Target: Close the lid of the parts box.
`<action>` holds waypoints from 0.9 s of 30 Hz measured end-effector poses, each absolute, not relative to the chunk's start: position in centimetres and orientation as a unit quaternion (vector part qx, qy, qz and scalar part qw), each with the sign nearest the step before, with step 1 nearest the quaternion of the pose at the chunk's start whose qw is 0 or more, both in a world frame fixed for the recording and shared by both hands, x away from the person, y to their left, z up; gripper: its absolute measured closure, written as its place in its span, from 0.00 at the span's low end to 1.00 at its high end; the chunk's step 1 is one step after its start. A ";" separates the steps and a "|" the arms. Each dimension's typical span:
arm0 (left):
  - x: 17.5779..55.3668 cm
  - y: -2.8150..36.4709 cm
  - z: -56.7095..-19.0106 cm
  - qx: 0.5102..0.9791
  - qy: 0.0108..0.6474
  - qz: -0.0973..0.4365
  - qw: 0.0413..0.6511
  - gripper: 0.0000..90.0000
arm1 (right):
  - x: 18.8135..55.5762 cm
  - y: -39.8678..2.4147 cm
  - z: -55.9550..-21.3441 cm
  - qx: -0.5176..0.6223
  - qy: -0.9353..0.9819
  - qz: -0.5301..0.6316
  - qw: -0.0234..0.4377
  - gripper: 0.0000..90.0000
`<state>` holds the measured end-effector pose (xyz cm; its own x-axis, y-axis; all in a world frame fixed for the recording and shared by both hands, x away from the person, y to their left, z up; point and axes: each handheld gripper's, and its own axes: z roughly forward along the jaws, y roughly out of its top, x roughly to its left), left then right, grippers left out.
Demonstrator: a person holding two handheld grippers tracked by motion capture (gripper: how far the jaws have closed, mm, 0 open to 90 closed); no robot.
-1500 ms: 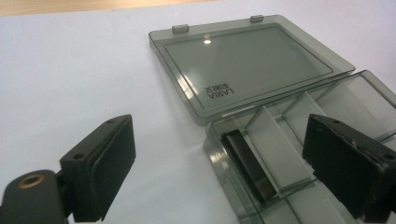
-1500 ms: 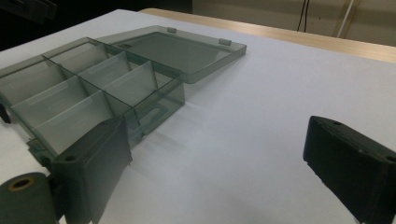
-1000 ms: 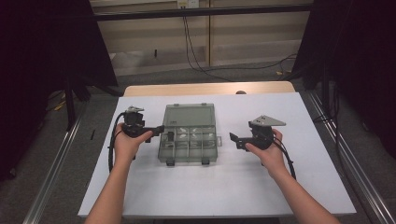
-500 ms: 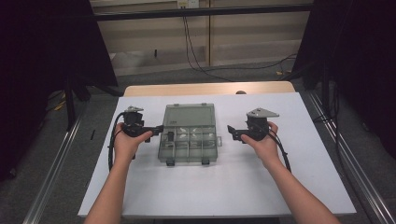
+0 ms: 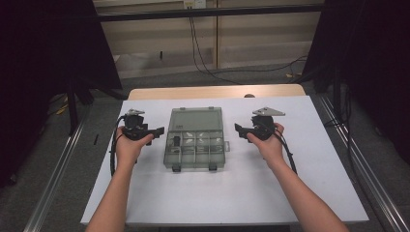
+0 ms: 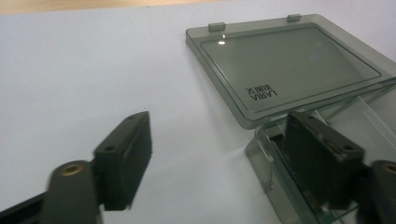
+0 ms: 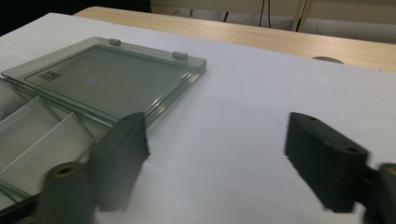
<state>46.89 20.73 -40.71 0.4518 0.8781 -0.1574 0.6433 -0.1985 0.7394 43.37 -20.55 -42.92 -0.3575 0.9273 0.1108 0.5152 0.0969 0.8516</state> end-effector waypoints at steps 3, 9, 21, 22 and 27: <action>47.0 20.7 -40.7 0.752 0.507 0.153 0.392 0.39 | 43.6 -20.2 -43.2 0.524 0.701 0.426 0.230 0.34; 47.3 20.2 -40.9 0.751 0.506 0.159 0.394 0.55 | 44.3 -19.8 -43.5 0.531 0.706 0.413 0.221 0.49; 48.3 20.0 -41.9 0.744 0.518 0.164 0.390 0.82 | 45.8 -18.5 -44.2 0.535 0.716 0.403 0.197 0.79; 48.3 20.0 -41.9 0.743 0.516 0.166 0.392 0.84 | 45.9 -18.4 -44.3 0.536 0.718 0.399 0.196 0.81; 48.6 19.7 -42.2 0.740 0.515 0.166 0.398 0.93 | 46.4 -17.9 -44.5 0.531 0.728 0.390 0.186 0.93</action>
<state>48.61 19.75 -42.15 0.4132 0.8958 -0.1639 0.6309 -0.1518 0.7608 46.35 -17.95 -44.52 -0.3655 0.9197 0.1435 0.6285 0.1302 0.7668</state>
